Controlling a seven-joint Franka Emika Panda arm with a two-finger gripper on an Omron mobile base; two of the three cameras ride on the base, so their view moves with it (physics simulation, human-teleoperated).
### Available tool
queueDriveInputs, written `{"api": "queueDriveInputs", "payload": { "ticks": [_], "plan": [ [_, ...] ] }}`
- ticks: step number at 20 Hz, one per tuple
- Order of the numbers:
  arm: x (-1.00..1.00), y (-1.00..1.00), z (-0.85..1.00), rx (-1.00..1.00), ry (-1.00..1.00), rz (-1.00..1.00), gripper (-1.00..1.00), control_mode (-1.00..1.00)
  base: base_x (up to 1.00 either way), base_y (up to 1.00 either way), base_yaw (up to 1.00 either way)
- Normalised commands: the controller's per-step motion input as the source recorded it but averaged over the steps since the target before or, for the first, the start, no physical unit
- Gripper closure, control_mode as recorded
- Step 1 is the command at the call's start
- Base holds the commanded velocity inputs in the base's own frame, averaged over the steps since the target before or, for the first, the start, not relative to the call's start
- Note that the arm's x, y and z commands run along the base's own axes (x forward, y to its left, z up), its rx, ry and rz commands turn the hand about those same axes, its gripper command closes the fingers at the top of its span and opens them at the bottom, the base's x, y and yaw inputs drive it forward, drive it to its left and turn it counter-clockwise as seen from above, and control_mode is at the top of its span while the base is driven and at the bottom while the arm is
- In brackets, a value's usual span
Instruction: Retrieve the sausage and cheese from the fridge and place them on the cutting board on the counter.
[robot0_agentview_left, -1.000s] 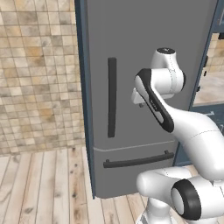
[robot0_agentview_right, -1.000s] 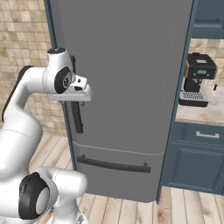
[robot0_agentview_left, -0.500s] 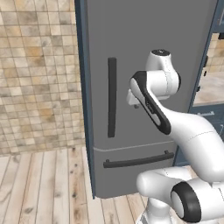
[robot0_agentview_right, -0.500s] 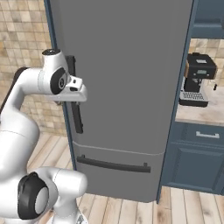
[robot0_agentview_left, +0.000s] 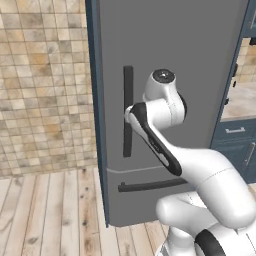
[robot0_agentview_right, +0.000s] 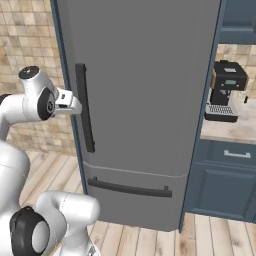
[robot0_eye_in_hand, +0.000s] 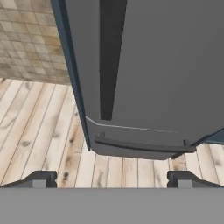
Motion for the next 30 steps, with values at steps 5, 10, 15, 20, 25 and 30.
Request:
{"api": "queueDriveInputs", "payload": {
  "ticks": [5, 10, 15, 20, 25, 30],
  "plan": [
    [0.26, -0.01, 0.0, 0.0, -0.02, 0.0, -1.0, -1.0, 0.0, 0.0, 0.0],
    [0.19, -0.07, -0.03, 0.0, -0.01, 0.0, -1.0, -1.0, 0.0, 0.0, 0.0],
    [0.33, 0.0, -0.13, 0.01, -0.03, 0.0, -1.0, -1.0, 0.0, 0.0, 0.0],
    [0.34, 0.0, -0.23, 0.05, -0.04, 0.0, -1.0, -1.0, 0.0, 0.0, 0.0],
    [0.24, 0.07, -0.11, 0.03, -0.02, 0.0, -1.0, -1.0, 0.0, 0.0, 0.0],
    [0.34, 0.21, -0.01, 0.0, -0.09, 0.0, -1.0, -1.0, 0.0, 0.0, 0.0]
  ]
}}
